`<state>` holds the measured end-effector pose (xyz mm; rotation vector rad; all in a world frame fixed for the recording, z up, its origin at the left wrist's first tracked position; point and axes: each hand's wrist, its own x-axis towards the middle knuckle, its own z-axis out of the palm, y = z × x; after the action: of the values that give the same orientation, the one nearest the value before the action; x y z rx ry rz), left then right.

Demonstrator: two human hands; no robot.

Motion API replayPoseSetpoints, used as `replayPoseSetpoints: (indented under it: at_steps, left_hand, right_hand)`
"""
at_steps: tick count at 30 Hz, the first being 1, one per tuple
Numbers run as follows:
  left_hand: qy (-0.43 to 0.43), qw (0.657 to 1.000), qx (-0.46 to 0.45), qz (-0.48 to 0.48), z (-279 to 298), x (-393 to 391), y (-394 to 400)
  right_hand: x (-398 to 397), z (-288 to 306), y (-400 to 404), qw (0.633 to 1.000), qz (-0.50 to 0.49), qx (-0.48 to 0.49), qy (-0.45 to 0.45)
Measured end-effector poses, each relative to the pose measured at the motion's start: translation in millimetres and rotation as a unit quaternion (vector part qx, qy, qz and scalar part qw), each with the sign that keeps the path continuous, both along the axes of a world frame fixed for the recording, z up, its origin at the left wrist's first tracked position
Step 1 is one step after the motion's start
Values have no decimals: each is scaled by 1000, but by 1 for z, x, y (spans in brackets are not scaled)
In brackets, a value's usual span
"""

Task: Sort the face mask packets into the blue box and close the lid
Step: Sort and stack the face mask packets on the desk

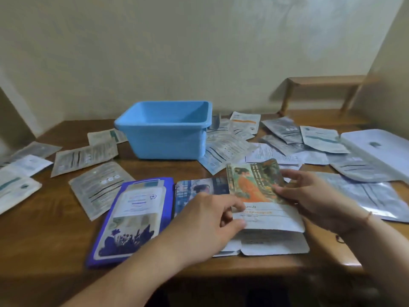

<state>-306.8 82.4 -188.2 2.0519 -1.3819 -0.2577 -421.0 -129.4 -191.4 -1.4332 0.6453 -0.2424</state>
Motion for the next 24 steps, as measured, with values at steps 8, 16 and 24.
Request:
replayPoseSetpoints:
  at_steps: [8,16,24]
  left_hand:
    - [-183,975,-21,-123,-26,8,1]
    - [-247,956,-25,-160,-36,12,0]
    - [-237,956,-24,-171,-38,14,1]
  right_hand:
    - [-9,-6,-11,990,48,-104,79]
    - [-6,-8,-11,896,39,-418,146]
    - [-10,-23,-1,752,160,-634,81]
